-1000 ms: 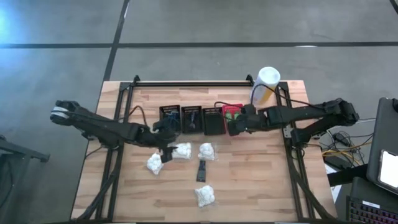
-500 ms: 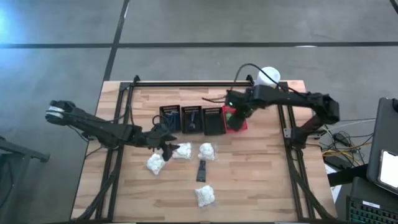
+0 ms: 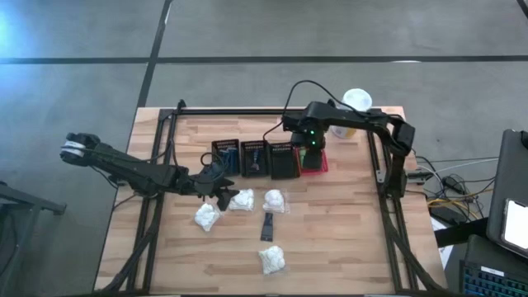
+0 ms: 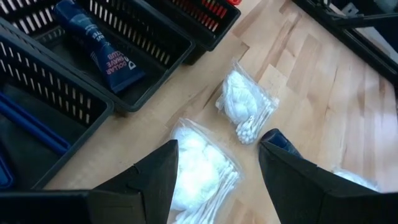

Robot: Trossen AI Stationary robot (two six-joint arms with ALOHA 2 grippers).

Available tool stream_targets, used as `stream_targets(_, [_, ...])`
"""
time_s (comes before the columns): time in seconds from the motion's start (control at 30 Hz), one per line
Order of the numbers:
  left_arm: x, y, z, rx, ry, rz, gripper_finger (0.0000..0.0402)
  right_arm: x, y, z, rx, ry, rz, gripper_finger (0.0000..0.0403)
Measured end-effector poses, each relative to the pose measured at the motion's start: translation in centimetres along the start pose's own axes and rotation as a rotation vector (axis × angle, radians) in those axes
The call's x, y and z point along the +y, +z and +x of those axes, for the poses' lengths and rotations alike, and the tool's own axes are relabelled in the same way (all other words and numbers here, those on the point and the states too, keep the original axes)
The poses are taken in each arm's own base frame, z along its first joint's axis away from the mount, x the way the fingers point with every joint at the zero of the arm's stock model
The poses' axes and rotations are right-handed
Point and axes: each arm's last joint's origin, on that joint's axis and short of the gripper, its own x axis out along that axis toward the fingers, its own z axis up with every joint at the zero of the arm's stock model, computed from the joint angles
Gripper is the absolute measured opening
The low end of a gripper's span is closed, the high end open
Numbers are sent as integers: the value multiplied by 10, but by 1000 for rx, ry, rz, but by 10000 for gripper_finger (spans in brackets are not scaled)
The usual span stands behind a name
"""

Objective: Pick & Place Travel size toiletries
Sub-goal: Put the green shampoo into the red bin

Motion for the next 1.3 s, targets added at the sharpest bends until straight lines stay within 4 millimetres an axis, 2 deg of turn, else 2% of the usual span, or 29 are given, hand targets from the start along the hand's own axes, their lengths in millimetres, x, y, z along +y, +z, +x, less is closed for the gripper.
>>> stream_targets(0.17, [0, 0, 0, 0, 1, -5, 227, -9, 1, 4, -1, 100, -19, 107])
stream_targets(0.4, [2, 0, 0, -25, 32, 2, 227, -20, 0, 2, -21, 118, -59, 107])
stream_targets(0.57, [2, 0, 0, -28, 35, 15, 227, -24, 3, 8, -18, 131, -121, 113])
stream_targets(0.73, [2, 0, 0, -30, 41, 16, 227, -25, 8, 8, -29, 122, -137, 122])
stream_targets(0.9, [3, -1, 0, -24, 47, 20, 227, -28, 10, 5, -56, 44, -158, 134])
stream_targets(1.17, [4, -2, 0, -13, 60, 27, 227, -28, 10, 6, -48, 24, -167, 180])
stream_targets(1.3, [5, -2, 0, -10, 61, 26, 227, -28, 10, 6, -42, 18, -168, 178])
